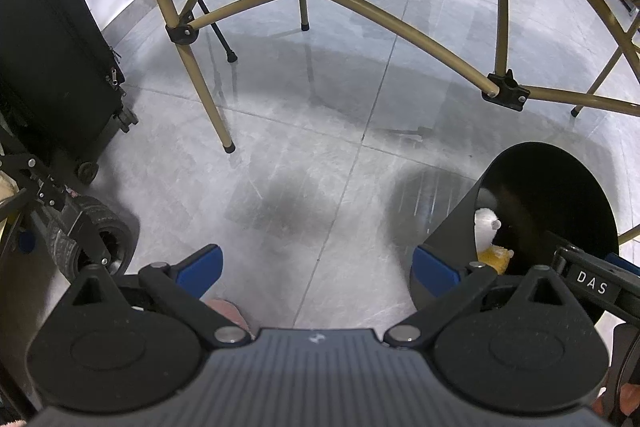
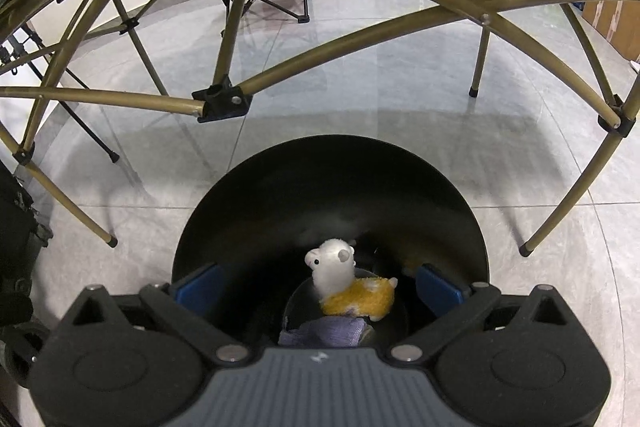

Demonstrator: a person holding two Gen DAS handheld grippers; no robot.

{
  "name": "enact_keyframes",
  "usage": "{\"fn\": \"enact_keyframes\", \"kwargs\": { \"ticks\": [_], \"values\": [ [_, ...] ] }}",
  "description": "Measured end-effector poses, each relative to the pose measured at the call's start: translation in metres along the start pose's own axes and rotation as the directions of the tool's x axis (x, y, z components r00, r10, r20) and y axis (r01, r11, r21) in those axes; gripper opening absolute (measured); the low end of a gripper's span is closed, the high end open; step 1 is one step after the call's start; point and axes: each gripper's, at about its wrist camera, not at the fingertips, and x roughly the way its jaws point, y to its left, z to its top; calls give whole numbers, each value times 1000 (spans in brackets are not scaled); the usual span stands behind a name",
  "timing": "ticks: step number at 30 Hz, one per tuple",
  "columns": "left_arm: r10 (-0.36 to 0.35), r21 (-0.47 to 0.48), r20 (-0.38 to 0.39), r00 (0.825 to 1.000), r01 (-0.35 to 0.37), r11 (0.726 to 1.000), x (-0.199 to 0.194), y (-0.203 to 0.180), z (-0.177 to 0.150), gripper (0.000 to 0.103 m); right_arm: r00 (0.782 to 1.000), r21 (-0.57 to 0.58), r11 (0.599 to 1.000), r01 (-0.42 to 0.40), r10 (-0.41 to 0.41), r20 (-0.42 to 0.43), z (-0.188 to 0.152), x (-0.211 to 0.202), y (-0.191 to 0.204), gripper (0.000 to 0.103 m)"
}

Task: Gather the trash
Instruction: 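Lower the purple knit bag into the black bin and open the right tool, then raise both tools from the bin back toward the table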

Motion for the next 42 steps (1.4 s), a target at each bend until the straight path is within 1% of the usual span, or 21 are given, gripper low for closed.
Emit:
{"fn": "enact_keyframes", "kwargs": {
  "ticks": [7,15,21,24,27,31,36,39,42],
  "values": [
    [-7,9,21,1000,7,1000,-6,-4,-1,103,1000,5,1000,2,-2,24,0,-11,-3,103],
    [-31,5,85,996,31,1000,-26,-8,-1,103,997,12,1000,1,-2,79,1,-39,-12,103],
    [-61,25,156,986,57,998,-49,-12,-1,103,990,20,1000,-10,7,143,4,-70,-23,103],
    [-83,26,200,976,79,997,-65,-12,0,103,982,19,1000,-21,17,188,7,-89,-27,103],
    [-104,32,252,962,99,995,-81,-14,0,103,969,9,999,-42,39,245,10,-110,-29,103],
    [-111,36,314,943,105,994,-101,-18,4,103,939,-28,999,-43,50,341,14,-142,-31,103],
    [-142,46,355,924,135,990,-121,-28,12,103,902,-50,996,-79,92,422,23,-174,-40,103],
    [-160,73,383,910,143,987,-131,-40,19,103,877,-63,996,-70,92,472,31,-189,-48,103],
    [-177,109,410,895,145,983,-140,-58,27,103,859,-59,996,-72,92,504,39,-198,-60,103]
  ]
}}
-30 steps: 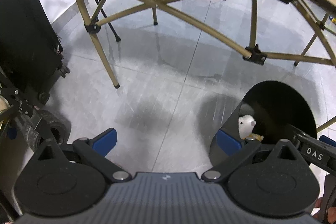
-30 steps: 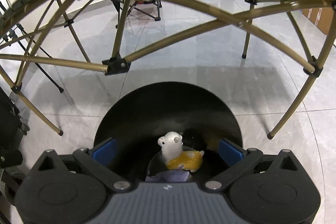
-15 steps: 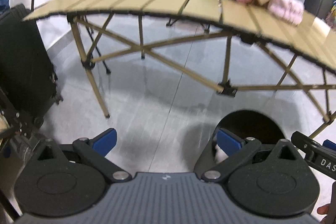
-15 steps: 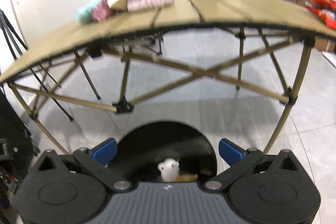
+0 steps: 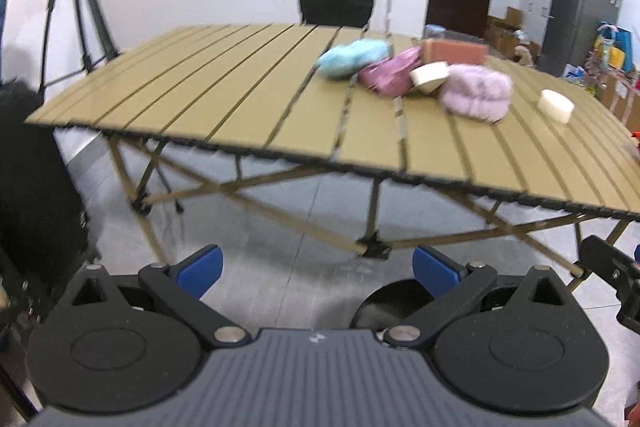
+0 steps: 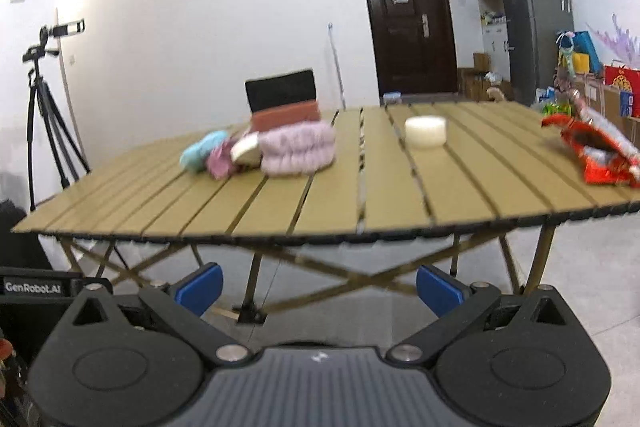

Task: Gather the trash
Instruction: 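Raise both tools from the bin back toward the table, then grasp the pink fuzzy headband with the left tool while the right tool grasps the white round sponge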

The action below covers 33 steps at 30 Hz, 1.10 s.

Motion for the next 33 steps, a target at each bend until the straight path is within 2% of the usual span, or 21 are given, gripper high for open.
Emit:
{"fn": "enact_keyframes", "kwargs": {
  "ticks": [5,12,20,26,33],
  "values": [
    [-35,26,24,999,35,999,10,-31,19,103,998,-14,1000,17,-16,61,27,2,-25,103],
    [-75,36,45,996,74,997,36,-72,47,103,994,-1,999,43,-43,97,63,24,-69,103],
    [-97,30,64,993,95,995,72,-108,80,103,994,-31,996,79,-76,82,84,67,-99,103],
    [-107,66,87,990,101,993,101,-144,100,103,993,-43,994,96,-92,80,96,95,-118,103],
    [-99,75,55,994,95,993,140,-179,122,103,993,-32,996,86,-83,85,115,130,-139,103]
  ]
}}
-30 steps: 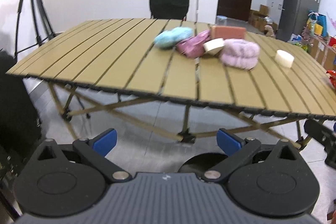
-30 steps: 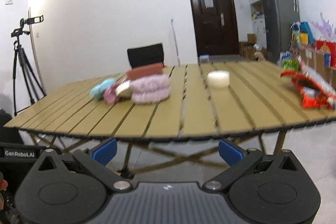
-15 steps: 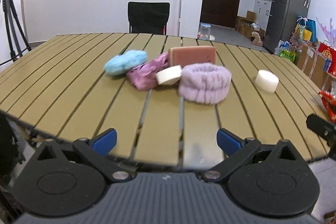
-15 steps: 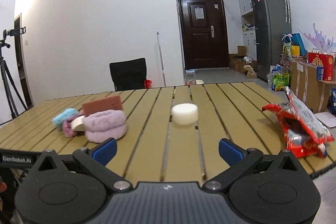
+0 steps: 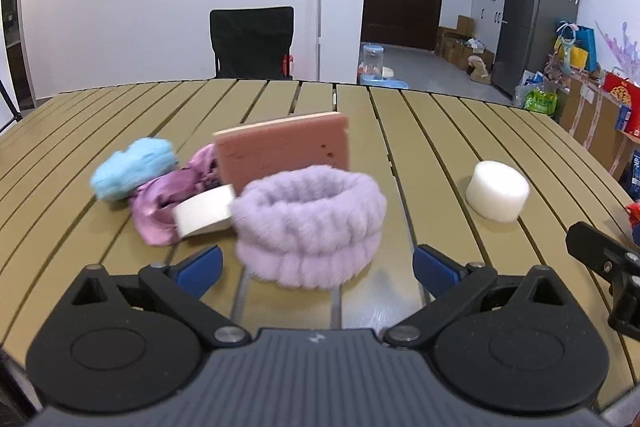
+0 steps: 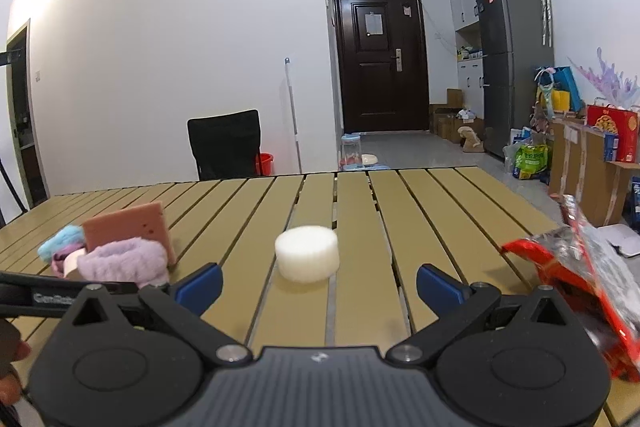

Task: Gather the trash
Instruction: 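Grasp the pink fuzzy headband with the left tool while the right tool grasps the white round sponge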

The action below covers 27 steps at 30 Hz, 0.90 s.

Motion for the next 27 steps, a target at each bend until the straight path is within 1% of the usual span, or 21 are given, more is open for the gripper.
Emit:
{"fn": "enact_keyframes", "kwargs": {
  "ticks": [4,6,8,13,14,16,17,19,21,22,27],
  "values": [
    [14,-18,-52,999,-15,1000,26,-9,9,103,1000,9,1000,-4,4,-7,7,21,-7,103],
    [22,-42,-72,997,-25,999,37,-10,11,103,1000,7,1000,-1,1,-15,11,31,-8,103],
    [35,-64,-76,996,-40,997,45,-10,14,103,1000,-2,1000,-5,5,-24,16,38,-9,103],
    [67,-69,-65,996,-71,995,58,-12,20,102,998,-21,999,-25,24,-66,27,61,-10,103],
    [73,-72,-66,995,-78,994,60,-12,20,100,997,-23,999,-25,23,-74,29,65,-10,103],
    [93,-67,-61,994,-97,993,62,-10,21,75,996,-28,1000,-13,10,-94,33,75,-11,103],
    [95,-56,-50,994,-98,994,62,-10,21,70,994,-31,999,-11,8,-106,35,80,-11,103],
    [91,-53,-35,995,-93,994,62,-9,22,50,990,-22,1000,-11,8,-141,37,92,-10,103],
    [83,-64,-22,996,-84,994,60,-6,22,42,985,-4,1000,-22,21,-172,36,102,-10,103],
    [80,-71,-16,997,-81,994,59,-6,22,40,982,2,1000,-28,27,-188,35,108,-8,103],
    [72,-70,4,997,-71,995,50,1,20,36,971,21,1000,-2,7,-240,30,129,-2,103]
  ]
}}
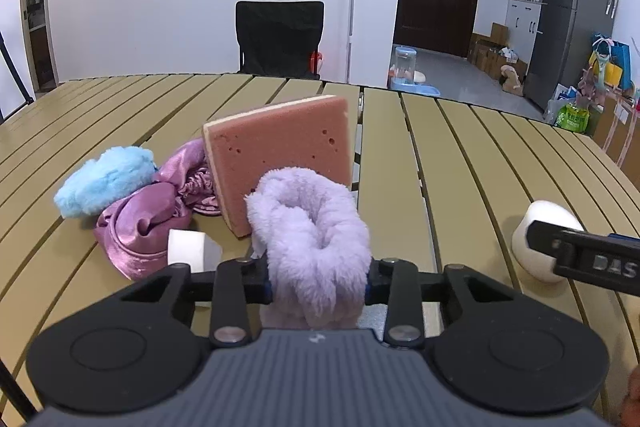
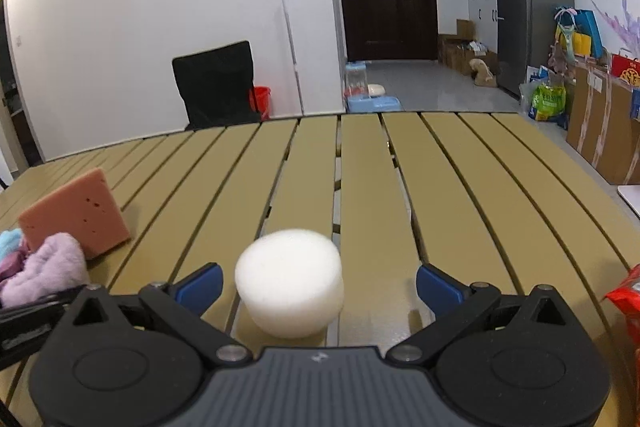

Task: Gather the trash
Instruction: 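Grasp the pink fuzzy headband with the left tool while the right tool grasps the white round sponge, then carry the headband and white sponge with both tools toward the black bin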

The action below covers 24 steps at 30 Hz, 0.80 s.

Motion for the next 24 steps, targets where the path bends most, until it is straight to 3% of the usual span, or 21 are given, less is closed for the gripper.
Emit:
{"fn": "enact_keyframes", "kwargs": {
  "ticks": [10,15,19,24],
  "values": [
    [-2,14,25,1000,2,1000,-17,-3,0,36,999,-34,998,47,-48,-26,3,14,15,95],
    [-7,29,26,1000,7,1000,-19,-3,-1,36,997,-64,996,60,-63,-39,2,17,24,71],
    [-5,34,20,1000,5,999,-20,-3,0,36,997,-76,995,69,-72,-37,1,18,31,59],
    [-10,35,22,1000,9,999,-26,-2,1,36,998,-70,996,60,-62,-23,0,12,34,56]
  ]
}}
